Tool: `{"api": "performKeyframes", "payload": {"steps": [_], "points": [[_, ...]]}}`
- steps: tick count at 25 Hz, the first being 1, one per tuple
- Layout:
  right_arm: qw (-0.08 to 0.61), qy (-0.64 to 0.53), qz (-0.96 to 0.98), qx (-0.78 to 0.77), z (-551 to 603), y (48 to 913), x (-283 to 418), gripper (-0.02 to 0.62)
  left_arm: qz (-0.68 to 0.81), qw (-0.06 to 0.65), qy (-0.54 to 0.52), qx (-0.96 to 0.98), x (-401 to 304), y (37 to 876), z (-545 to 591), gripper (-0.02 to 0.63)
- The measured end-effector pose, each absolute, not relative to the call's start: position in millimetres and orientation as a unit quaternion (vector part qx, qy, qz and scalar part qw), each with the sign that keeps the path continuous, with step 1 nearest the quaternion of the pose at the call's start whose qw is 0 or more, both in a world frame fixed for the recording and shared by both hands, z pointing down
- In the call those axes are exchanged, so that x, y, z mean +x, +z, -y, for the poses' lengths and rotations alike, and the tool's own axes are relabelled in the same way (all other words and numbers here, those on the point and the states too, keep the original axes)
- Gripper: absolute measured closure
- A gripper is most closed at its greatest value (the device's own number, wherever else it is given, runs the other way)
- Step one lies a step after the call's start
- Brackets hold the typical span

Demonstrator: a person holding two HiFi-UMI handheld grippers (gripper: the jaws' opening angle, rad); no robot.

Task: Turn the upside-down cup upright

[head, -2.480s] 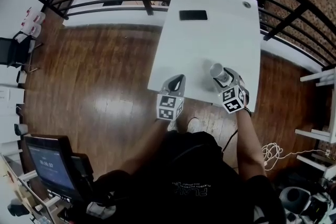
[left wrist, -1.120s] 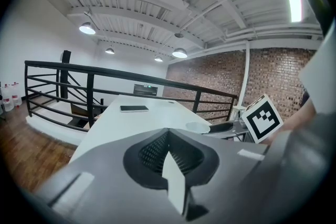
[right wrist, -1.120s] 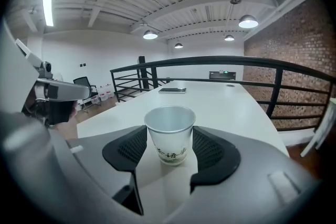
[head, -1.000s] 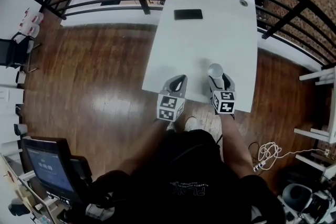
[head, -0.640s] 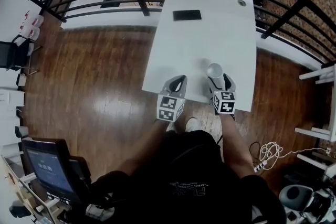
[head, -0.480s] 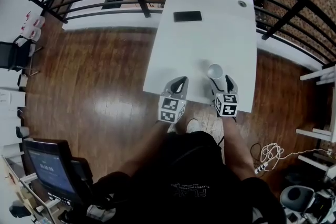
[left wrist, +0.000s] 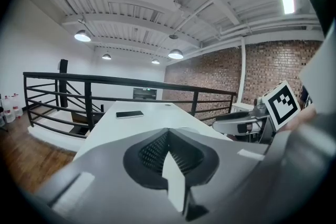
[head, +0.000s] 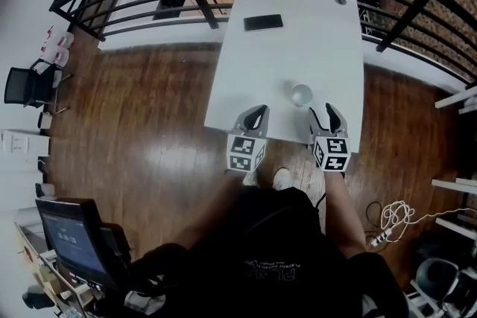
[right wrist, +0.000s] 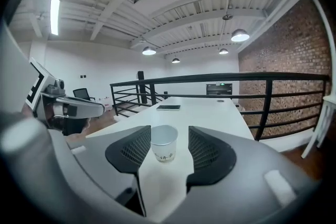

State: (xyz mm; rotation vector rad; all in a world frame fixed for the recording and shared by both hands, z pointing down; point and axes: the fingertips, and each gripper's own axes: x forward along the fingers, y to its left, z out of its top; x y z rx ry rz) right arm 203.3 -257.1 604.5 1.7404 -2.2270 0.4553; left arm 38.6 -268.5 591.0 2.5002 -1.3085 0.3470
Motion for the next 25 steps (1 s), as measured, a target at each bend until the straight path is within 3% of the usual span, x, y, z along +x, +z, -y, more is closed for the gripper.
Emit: {"api": "performKeyframes", "payload": {"steps": [10, 25], "points": [[0.131, 0.137, 0.784, 0.591, 224.9, 592.9, 205.4, 0.58, 0.486, 0.125, 0.136, 0.854, 35.1, 572.4, 228.3, 0.609], [0.127, 0.105, 0.784, 0.599, 173.5, 573.0, 180.1, 0.583, 0.491, 0.115, 0.117, 0.855, 12.2, 562.6, 188.4, 0.61]]}}
